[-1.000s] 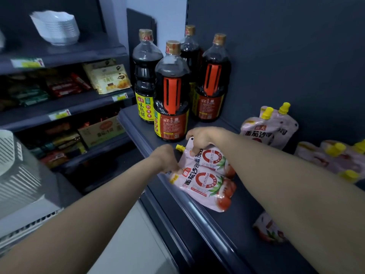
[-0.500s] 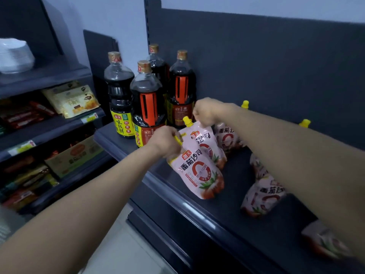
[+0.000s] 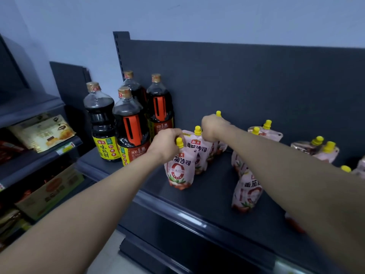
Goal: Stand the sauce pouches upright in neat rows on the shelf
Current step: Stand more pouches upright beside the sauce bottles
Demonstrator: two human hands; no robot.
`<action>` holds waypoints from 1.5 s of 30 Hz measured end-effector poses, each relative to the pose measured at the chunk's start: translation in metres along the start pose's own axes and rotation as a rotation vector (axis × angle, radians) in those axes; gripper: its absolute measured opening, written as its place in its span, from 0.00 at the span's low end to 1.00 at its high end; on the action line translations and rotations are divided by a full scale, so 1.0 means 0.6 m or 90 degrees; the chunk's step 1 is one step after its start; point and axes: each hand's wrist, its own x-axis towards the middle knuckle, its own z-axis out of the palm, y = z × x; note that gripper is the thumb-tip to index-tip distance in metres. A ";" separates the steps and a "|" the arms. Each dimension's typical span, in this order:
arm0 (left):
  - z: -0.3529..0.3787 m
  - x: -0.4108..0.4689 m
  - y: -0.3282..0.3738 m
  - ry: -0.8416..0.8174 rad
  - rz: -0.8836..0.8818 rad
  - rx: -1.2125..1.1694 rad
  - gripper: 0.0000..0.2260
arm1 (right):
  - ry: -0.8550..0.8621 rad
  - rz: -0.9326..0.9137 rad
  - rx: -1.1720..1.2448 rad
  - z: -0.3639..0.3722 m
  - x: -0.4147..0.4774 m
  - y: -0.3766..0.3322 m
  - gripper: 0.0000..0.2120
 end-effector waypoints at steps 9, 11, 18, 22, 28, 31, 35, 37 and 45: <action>0.031 0.031 0.017 -0.022 0.017 -0.037 0.08 | -0.017 -0.005 0.039 -0.002 0.004 0.025 0.12; 0.036 0.037 0.026 -0.021 0.023 -0.028 0.08 | -0.006 -0.002 0.051 -0.006 0.002 0.037 0.15; 0.039 0.037 0.036 -0.033 0.024 -0.016 0.07 | 0.042 0.015 0.081 -0.029 -0.024 0.058 0.12; 0.031 0.025 0.034 -0.071 0.031 -0.015 0.07 | 0.052 0.023 0.077 -0.034 -0.042 0.056 0.08; 0.004 0.007 0.038 -0.131 0.046 -0.050 0.10 | 0.075 0.028 0.114 -0.048 -0.079 0.048 0.14; -0.012 0.000 0.049 -0.100 0.060 -0.104 0.12 | 0.097 0.033 0.108 -0.057 -0.103 0.048 0.14; -0.023 -0.014 0.089 -0.032 0.114 -0.152 0.09 | 0.134 0.054 0.063 -0.074 -0.148 0.061 0.13; -0.019 -0.024 0.121 -0.025 0.164 -0.150 0.08 | 0.141 0.066 0.019 -0.086 -0.179 0.076 0.13; 0.021 -0.085 0.291 -0.094 0.353 -0.195 0.09 | 0.157 0.185 -0.097 -0.129 -0.320 0.205 0.12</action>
